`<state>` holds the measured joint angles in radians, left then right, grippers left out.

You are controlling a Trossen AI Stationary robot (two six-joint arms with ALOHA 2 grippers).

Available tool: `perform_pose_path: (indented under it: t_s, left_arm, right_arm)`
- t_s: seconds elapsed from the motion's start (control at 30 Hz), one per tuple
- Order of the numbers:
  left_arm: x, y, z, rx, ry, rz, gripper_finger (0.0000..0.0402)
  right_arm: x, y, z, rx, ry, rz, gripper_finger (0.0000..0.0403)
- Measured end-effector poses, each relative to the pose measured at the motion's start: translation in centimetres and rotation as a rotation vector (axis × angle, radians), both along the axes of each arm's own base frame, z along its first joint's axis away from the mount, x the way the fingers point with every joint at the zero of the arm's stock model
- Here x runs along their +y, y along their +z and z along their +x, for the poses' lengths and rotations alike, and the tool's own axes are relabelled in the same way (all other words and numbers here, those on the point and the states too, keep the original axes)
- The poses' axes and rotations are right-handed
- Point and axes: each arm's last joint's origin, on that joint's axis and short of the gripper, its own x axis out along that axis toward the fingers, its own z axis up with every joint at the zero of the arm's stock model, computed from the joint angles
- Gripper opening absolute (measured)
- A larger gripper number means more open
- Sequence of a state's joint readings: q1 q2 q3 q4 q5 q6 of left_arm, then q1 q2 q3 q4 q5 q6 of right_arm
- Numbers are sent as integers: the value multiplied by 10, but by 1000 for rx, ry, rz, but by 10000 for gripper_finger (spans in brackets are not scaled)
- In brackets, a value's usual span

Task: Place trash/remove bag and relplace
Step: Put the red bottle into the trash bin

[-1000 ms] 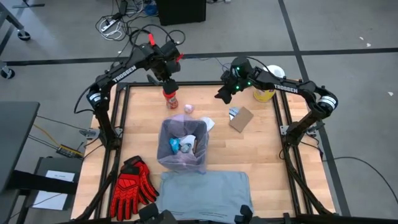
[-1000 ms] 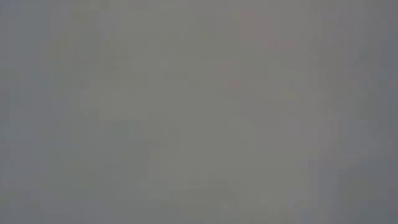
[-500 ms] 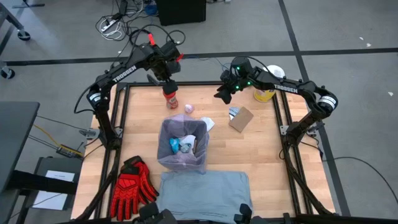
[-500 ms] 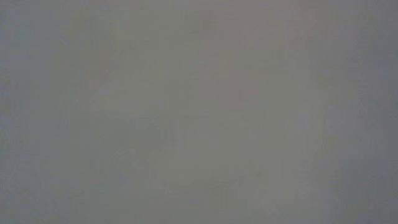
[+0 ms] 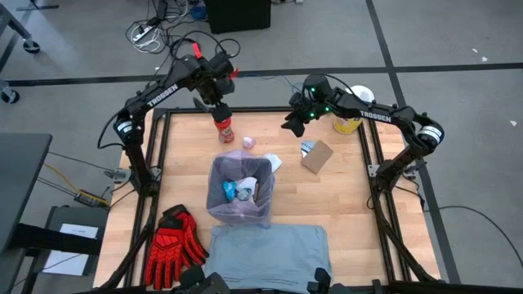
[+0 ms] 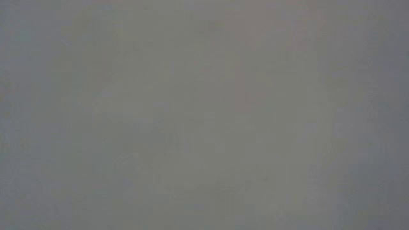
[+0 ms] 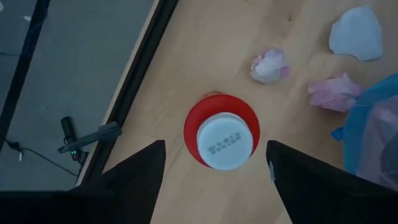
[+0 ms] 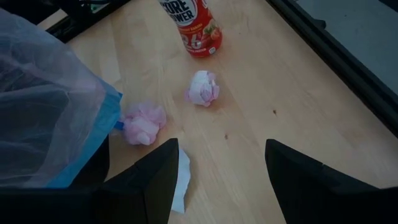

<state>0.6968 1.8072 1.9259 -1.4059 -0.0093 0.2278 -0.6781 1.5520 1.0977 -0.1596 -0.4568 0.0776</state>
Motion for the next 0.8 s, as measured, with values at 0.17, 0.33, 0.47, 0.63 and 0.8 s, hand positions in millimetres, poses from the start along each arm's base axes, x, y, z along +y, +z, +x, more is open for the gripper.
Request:
perform_pose_path:
  t_s: [0.17, 0.33, 0.47, 0.63, 0.8]
  left_arm:
    - [0, 0, 0, -4, -4, -8, 278]
    - [-1, 27, -20, -53, 38, 63, 269]
    - [-10, 70, -41, -119, 87, 128, 269]
    - [-22, 86, -54, -130, 142, 133, 269]
    - [-46, 91, -79, -162, 220, 125, 269]
  right_arm:
    - [0, 0, 0, 0, 1, 1, 227]
    - [0, 0, 0, -4, 1, 22, 227]
    - [1, 0, 0, -12, 19, 39, 227]
    - [1, 1, 0, -22, 27, 32, 228]
    - [0, 0, 0, -28, 26, 66, 228]
